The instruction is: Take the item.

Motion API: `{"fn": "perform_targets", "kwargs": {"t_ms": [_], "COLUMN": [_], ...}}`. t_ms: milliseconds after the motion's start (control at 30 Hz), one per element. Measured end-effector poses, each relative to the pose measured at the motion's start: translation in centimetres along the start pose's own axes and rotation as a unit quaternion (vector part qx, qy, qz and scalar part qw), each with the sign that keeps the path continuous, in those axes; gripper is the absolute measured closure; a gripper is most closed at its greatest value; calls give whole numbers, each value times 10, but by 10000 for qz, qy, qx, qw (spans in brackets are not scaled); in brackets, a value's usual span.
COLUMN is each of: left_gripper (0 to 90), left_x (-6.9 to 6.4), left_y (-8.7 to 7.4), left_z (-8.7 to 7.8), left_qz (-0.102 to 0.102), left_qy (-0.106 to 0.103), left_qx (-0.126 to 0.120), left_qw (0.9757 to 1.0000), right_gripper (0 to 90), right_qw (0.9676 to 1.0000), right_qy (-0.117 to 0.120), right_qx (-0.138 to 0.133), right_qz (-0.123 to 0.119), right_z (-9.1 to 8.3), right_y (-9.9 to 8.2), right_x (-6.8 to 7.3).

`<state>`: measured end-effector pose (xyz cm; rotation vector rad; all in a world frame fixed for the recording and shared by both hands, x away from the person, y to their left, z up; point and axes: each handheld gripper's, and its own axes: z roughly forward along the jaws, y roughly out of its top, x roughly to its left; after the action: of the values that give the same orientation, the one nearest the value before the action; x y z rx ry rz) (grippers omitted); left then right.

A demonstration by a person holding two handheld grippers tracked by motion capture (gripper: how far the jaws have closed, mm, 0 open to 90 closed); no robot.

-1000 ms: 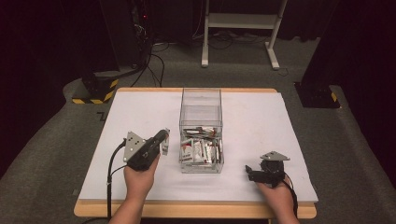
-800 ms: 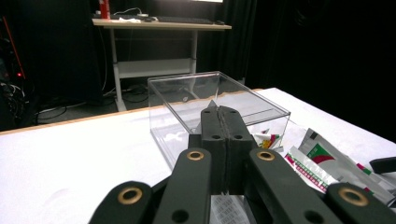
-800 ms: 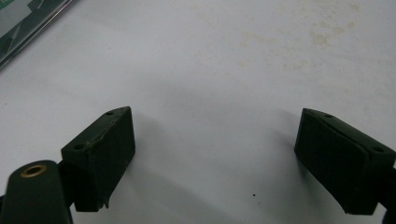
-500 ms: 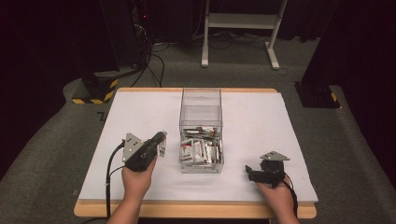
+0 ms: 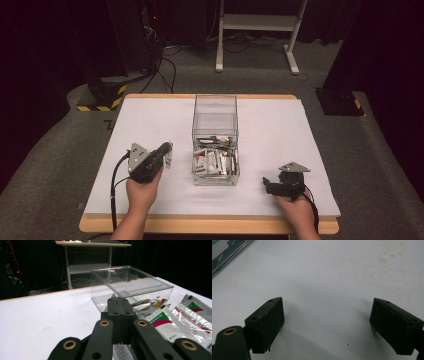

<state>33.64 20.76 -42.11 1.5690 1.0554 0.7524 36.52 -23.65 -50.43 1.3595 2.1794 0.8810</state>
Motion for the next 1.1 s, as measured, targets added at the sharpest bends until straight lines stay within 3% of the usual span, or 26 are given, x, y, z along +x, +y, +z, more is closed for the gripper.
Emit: {"fn": "perform_targets", "kwargs": {"t_ms": [233, 467, 1100], "left_gripper": [895, 895, 895], "left_x": [11, 21, 53], "left_y": [-6, -9, -16], "left_z": [4, 10, 25], "left_qz": [9, 151, -19], "left_qy": [39, 181, 374], "left_qx": [102, 251, 504], "left_qw": [9999, 9994, 9980], "right_gripper": [121, 121, 121], "right_qw": [10000, 10000, 10000], "right_qy": [-1, -3, -5], "right_qx": [-1, -1, -1], "right_qz": [-3, -3, -3], "right_z": [0, 0, 0], "right_y": [0, 0, 0], "right_x": [0, 0, 0]}}
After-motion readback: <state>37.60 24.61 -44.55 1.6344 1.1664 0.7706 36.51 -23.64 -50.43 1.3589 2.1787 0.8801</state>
